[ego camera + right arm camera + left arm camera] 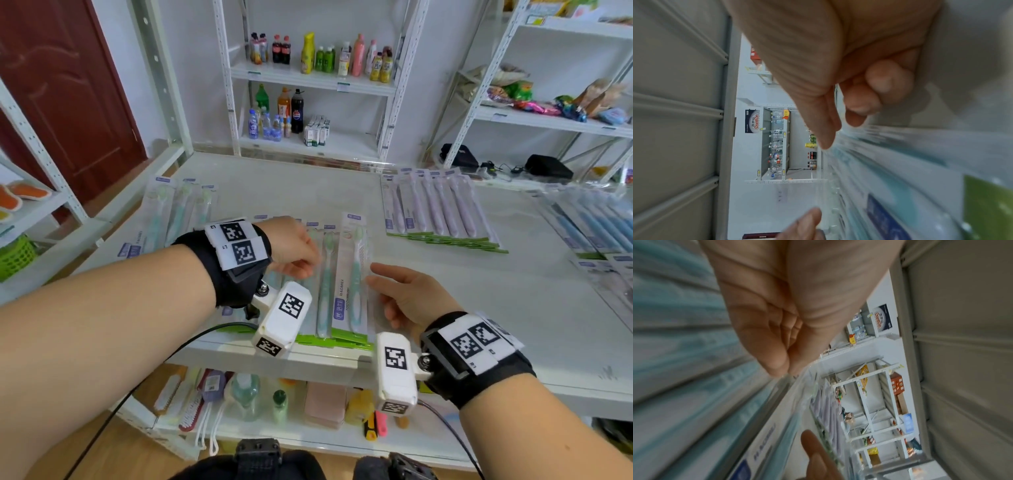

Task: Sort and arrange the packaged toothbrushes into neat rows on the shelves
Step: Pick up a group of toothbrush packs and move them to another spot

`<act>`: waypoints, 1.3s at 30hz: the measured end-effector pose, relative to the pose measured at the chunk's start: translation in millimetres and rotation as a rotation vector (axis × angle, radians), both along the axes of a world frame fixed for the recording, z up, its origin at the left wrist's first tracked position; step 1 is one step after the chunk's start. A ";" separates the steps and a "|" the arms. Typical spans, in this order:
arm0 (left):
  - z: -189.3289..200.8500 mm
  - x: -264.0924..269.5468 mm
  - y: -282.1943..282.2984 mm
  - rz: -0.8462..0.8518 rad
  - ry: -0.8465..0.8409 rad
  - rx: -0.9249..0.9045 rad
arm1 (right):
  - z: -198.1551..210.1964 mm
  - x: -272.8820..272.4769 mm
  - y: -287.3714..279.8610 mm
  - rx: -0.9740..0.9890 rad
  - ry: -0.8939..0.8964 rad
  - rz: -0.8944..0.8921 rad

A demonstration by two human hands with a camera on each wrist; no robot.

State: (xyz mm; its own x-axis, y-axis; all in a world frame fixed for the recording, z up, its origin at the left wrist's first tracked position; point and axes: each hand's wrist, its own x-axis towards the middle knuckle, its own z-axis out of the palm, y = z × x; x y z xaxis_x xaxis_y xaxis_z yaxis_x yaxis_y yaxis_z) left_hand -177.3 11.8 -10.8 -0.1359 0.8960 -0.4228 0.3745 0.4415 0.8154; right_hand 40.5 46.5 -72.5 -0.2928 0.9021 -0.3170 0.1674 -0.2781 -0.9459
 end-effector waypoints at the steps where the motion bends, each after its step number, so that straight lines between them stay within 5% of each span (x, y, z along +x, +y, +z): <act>1: 1.5 -9.4 -4.4 0.028 -0.013 0.019 | 2.6 1.1 0.7 -0.004 0.000 0.002; 10: -3.4 -112.0 -54.9 0.560 0.175 0.236 | 64.7 -60.0 11.0 0.106 0.016 0.130; 16: -7.5 -161.8 -78.9 0.612 0.528 0.098 | 82.5 -126.6 4.1 0.079 -0.005 0.306; 28: -22.8 -183.5 -70.1 0.397 0.728 -0.089 | 79.0 -206.7 1.9 0.107 -0.164 0.459; 39: -19.6 -195.1 -75.7 0.540 0.491 0.013 | 72.0 -255.3 -2.6 0.249 -0.537 0.584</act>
State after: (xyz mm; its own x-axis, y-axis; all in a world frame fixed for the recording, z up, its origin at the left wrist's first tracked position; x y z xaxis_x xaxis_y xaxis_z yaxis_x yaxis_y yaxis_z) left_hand -372.4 -63.9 -30.4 -0.7317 0.6548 -0.1894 0.4307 0.6595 0.6161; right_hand -214.8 43.9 -0.5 -0.6015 0.7138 -0.3587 0.6661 0.2001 -0.7185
